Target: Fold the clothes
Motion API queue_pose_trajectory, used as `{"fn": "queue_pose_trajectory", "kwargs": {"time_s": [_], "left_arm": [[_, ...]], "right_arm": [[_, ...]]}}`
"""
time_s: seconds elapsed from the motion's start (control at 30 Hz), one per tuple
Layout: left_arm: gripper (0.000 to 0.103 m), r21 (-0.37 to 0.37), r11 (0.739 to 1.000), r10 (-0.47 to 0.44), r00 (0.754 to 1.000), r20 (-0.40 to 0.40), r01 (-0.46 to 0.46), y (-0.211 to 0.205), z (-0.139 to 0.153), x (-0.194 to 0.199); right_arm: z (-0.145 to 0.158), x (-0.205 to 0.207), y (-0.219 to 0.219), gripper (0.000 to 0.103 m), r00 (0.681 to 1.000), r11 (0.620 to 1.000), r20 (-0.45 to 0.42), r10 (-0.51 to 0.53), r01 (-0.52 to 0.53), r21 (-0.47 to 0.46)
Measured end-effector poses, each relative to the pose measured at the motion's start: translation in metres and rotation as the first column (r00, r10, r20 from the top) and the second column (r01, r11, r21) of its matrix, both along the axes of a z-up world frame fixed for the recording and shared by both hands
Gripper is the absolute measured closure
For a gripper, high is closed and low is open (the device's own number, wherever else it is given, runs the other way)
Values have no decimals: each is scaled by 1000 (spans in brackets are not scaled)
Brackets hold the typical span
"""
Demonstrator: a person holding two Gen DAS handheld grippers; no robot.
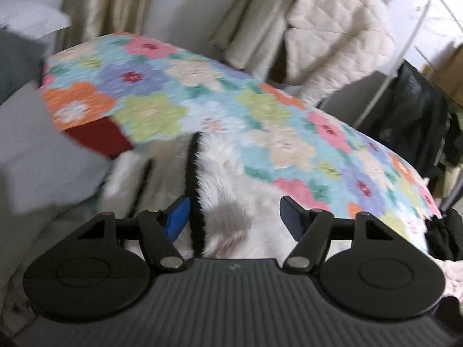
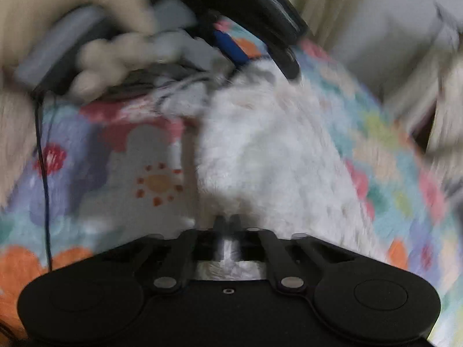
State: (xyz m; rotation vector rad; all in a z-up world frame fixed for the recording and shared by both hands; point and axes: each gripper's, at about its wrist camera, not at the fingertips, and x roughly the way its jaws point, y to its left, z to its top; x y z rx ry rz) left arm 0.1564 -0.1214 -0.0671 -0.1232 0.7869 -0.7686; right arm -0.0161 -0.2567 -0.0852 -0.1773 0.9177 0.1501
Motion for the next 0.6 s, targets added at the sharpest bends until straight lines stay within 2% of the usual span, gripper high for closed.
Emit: {"fn": "queue_pose_trajectory", "kwargs": {"time_s": [0.03, 0.07, 0.1, 0.13, 0.17, 0.23, 0.33, 0.4, 0.47, 0.6], "left_arm": [[35, -19, 1000, -13, 1000, 14, 13, -3, 6, -1], [35, -36, 999, -24, 999, 27, 25, -6, 13, -1], [35, -46, 999, -27, 999, 39, 29, -5, 22, -1], [35, -52, 998, -17, 998, 56, 19, 0, 29, -3], [35, -58, 998, -6, 997, 71, 10, 4, 36, -5], [31, -50, 998, 33, 996, 83, -29, 15, 42, -7], [28, -27, 995, 94, 994, 52, -93, 30, 32, -6], [28, -6, 993, 114, 993, 17, -114, 34, 18, -4], [28, 1, 993, 117, 993, -30, -117, 34, 3, -5], [20, -45, 995, 79, 990, -117, -84, 23, -26, -6]], "right_arm": [[7, 3, -22, 100, 997, 992, -6, -71, 71, 103], [12, 6, -44, 100, 990, 969, -17, -143, 144, 201], [15, 7, -67, 100, 975, 930, -29, -222, 221, 295], [17, 5, -93, 100, 950, 872, -51, -307, 302, 384], [17, 3, -117, 100, 922, 814, -79, -380, 373, 445], [15, -3, -150, 100, 874, 747, -113, -473, 466, 474], [10, -13, -171, 100, 843, 711, -131, -522, 515, 479], [6, -17, -176, 100, 835, 687, -151, -529, 526, 500], [4, -13, -169, 100, 842, 698, -155, -516, 518, 494], [3, -7, -156, 99, 861, 715, -153, -485, 491, 498]]}}
